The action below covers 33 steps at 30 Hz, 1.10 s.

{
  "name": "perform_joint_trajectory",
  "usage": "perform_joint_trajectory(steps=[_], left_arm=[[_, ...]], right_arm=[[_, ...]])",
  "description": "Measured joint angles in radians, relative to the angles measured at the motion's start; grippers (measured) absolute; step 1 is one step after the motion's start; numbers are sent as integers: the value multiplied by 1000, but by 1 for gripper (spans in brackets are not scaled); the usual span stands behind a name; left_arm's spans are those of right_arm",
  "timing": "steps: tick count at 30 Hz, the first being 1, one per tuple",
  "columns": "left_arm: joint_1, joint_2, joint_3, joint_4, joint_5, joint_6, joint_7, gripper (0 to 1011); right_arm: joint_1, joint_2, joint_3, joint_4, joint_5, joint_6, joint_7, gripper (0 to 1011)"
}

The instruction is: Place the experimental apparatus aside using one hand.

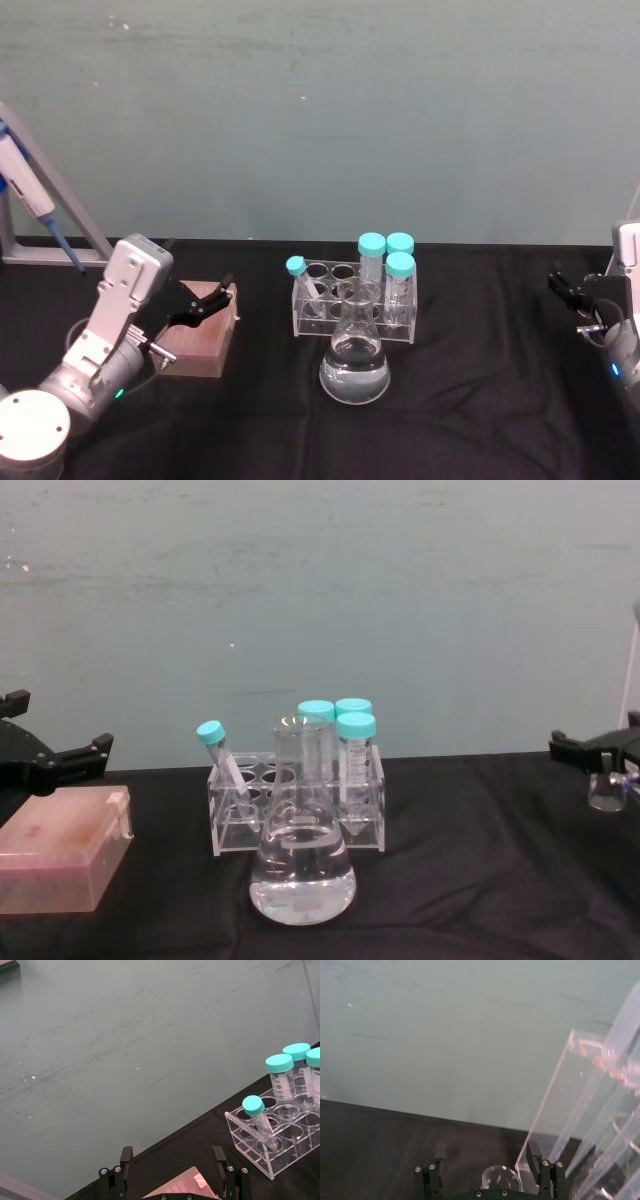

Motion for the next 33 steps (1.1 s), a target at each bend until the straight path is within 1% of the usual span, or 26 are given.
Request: perform_joint_trajectory(steps=[1,2,3,5,7,10,11,15,19,22,26,29,33], left_arm=[[0,0,0,0,0,0,0,1000],[0,0,0,0,0,0,0,1000],[0,0,0,0,0,0,0,1000],[0,0,0,0,0,0,0,1000],[0,0,0,0,0,0,0,1000],[0,0,0,0,0,0,0,1000],[0,0,0,0,0,0,0,1000],[0,0,0,0,0,0,0,1000],[0,0,0,0,0,0,0,1000],[0,0,0,0,0,0,0,1000],[0,0,0,0,0,0,0,1000],[0,0,0,0,0,0,0,1000],[0,0,0,0,0,0,0,1000]], right_arm=[[0,0,0,0,0,0,0,1000],[-16,6,-8,-35,-7,-1,19,1000],[-16,6,-8,-35,-7,-1,19,1000],[-25,10,-13,-58,-8,-2,33,1000],[-43,19,-23,-104,-7,-4,71,1000],[-64,30,-32,-154,3,-6,115,1000],[-64,30,-32,-154,3,-6,115,1000],[-106,49,-49,-243,34,-6,182,1000],[-128,61,-55,-289,61,-6,219,1000],[-152,78,-65,-333,94,-6,262,1000],[-167,91,-73,-359,121,-3,298,1000],[-181,108,-84,-382,150,2,337,1000],[-189,122,-96,-396,169,3,365,1000]])
